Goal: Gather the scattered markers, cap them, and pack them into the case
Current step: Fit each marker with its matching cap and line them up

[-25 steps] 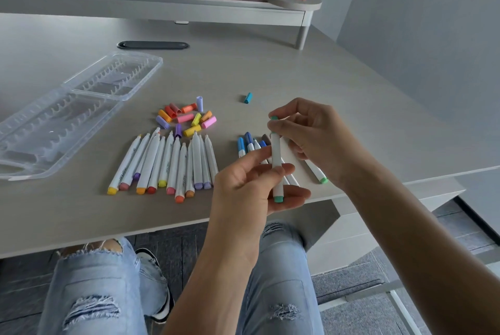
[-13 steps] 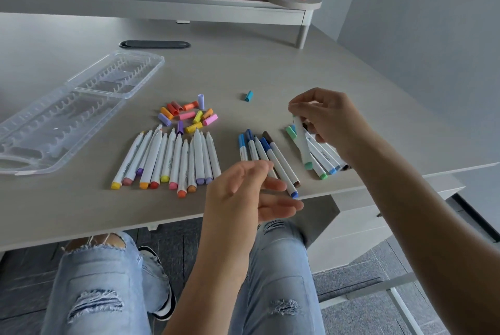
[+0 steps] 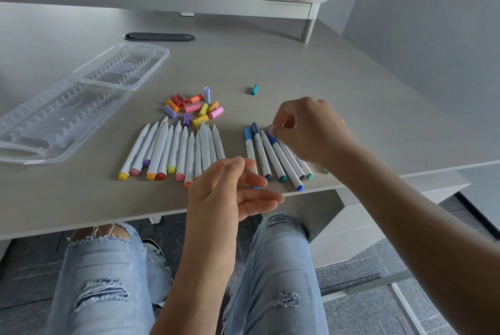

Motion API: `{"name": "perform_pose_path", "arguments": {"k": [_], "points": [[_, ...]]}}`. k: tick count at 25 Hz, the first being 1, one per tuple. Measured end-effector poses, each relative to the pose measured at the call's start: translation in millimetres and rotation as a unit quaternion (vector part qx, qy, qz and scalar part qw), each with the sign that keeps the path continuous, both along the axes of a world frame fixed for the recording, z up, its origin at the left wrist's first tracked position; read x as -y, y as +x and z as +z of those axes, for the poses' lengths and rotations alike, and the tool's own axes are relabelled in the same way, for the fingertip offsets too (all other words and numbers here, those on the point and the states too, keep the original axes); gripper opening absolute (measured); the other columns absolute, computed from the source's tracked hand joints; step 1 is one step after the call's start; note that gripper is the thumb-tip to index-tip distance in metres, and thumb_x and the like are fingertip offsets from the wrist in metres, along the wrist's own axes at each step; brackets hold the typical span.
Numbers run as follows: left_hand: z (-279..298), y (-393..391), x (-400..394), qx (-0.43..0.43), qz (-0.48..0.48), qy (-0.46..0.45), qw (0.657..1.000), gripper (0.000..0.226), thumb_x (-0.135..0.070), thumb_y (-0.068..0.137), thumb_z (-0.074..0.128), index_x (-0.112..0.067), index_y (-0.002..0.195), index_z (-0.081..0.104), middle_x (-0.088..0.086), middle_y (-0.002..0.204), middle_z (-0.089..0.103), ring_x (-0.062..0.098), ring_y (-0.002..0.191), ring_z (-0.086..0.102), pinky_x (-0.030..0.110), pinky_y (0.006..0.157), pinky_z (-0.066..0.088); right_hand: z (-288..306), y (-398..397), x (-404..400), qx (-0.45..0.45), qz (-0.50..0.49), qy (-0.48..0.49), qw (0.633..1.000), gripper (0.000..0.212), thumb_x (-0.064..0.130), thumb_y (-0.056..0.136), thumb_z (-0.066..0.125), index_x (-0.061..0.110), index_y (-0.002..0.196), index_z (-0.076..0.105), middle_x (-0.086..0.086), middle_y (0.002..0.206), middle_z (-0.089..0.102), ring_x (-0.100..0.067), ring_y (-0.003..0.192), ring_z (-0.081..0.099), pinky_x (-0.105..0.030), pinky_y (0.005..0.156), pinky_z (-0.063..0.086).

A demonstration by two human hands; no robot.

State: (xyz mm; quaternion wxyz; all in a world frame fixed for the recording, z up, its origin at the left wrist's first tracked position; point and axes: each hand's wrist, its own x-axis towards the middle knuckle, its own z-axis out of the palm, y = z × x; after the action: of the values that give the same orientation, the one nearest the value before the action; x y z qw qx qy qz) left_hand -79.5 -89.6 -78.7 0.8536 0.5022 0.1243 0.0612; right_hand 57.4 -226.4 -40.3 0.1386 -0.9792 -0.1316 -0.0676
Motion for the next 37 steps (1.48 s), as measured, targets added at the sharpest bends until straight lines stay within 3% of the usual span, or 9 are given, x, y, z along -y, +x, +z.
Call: {"name": "perform_pose_path", "arguments": {"k": [4,12,16,20,24,27,30,34,37], "points": [[-1.6,-1.0,-1.2,0.0,-0.001,-0.009,1.0,0.026,-0.016,0.103,0.05,0.001,0.094,0.067,0.023,0.077,0.065,0.046,0.067,0.072,0.034,0.053,0.059,1.2,-10.2,-13.9,-0.017,0.001,-0.089,0.996,0.022,0.036,0.086,0.068,0.018,0.074,0.065,-0.001,0.079,0.067,-0.025,0.07,0.06,-0.032,0.051,0.04],[-4.2,-4.6,-4.8,0.002,-0.011,0.006,1.0,0.023,-0.012,0.103,0.051,0.002,0.095,0.067,0.022,0.077,0.068,0.046,0.068,0.072,0.037,0.056,0.06,10.2,-12.5,-29.1,-0.016,-0.006,-0.171,0.985,0.032,0.043,0.091,0.065,0.016,0.073,0.06,0.001,0.065,0.051,-0.018,0.056,0.044,-0.027,0.053,0.033],[-3.9,-0.2,-7.4,0.019,0.014,0.052,0.998,0.015,-0.008,0.1,0.057,0.004,0.096,0.065,0.018,0.074,0.068,0.043,0.065,0.073,0.037,0.057,0.061,10.2,-5.7,-21.5,-0.038,-0.029,-0.111,0.993,0.044,0.05,0.09,0.065,0.014,0.066,0.058,0.0,0.06,0.047,-0.02,0.055,0.043,-0.026,0.05,0.031],[3.9,12.4,-8.2,0.022,0.025,0.085,0.996,0.008,-0.004,0.098,0.061,0.001,0.097,0.067,0.025,0.082,0.068,0.039,0.065,0.074,0.041,0.063,0.064,16.7,5.3,-6.2,-0.044,-0.052,0.039,0.997,0.043,0.044,0.084,0.07,0.008,0.061,0.066,-0.007,0.055,0.054,-0.023,0.057,0.048,-0.025,0.052,0.033],[15.9,36.9,-2.8,0.031,0.022,0.146,0.989,0.009,-0.007,0.093,0.068,-0.007,0.101,0.07,0.017,0.088,0.074,0.033,0.069,0.076,0.047,0.072,0.064,31.8,10.0,-8.0,-0.067,-0.026,0.152,0.986,0.036,0.042,0.085,0.071,0.007,0.076,0.079,-0.017,0.075,0.073,-0.019,0.058,0.053,-0.029,0.055,0.04],[26.4,56.4,5.8,0.008,-0.025,0.063,0.998,0.033,-0.001,0.092,0.07,-0.005,0.124,0.061,0.02,0.111,0.071,0.034,0.079,0.077,0.034,0.074,0.063,32.7,16.4,-15.4,-0.075,-0.011,0.184,0.98,0.033,0.041,0.085,0.073,0.011,0.076,0.08,-0.013,0.075,0.073,-0.014,0.055,0.052,-0.029,0.054,0.041],[29.8,69.2,7.4,-0.011,-0.032,-0.017,0.999,0.042,0.007,0.091,0.067,-0.004,0.13,0.06,0.02,0.109,0.073,0.037,0.082,0.077,0.029,0.069,0.062,23.2,38.1,-18.5,-0.102,-0.008,0.204,0.974,0.031,0.043,0.092,0.07,0.02,0.074,0.08,0.003,0.068,0.074,-0.003,0.047,0.056,-0.021,0.05,0.046],[27.6,77.1,1.0,-0.016,-0.029,-0.07,0.997,0.038,0.012,0.093,0.056,-0.007,0.127,0.06,0.012,0.087,0.077,0.039,0.083,0.076,0.027,0.063,0.061,-2.3,101.3,-21.7,-0.046,-0.042,0.129,0.99,0.026,0.04,0.09,0.073,0.018,0.103,0.078,-0.004,0.101,0.076,-0.023,0.091,0.069,-0.035,0.08,0.056],[29.3,87.1,-3.8,-0.033,-0.024,-0.117,0.992,0.043,0.012,0.093,0.053,-0.014,0.127,0.06,0.018,0.084,0.071,0.043,0.082,0.075,0.029,0.062,0.062,-15.9,135.0,-32.4,-0.075,-0.023,0.051,0.996,0.061,0.052,0.087,0.074,0.015,0.134,0.064,-0.007,0.124,0.068,-0.029,0.115,0.061,-0.036,0.091,0.051]]}}
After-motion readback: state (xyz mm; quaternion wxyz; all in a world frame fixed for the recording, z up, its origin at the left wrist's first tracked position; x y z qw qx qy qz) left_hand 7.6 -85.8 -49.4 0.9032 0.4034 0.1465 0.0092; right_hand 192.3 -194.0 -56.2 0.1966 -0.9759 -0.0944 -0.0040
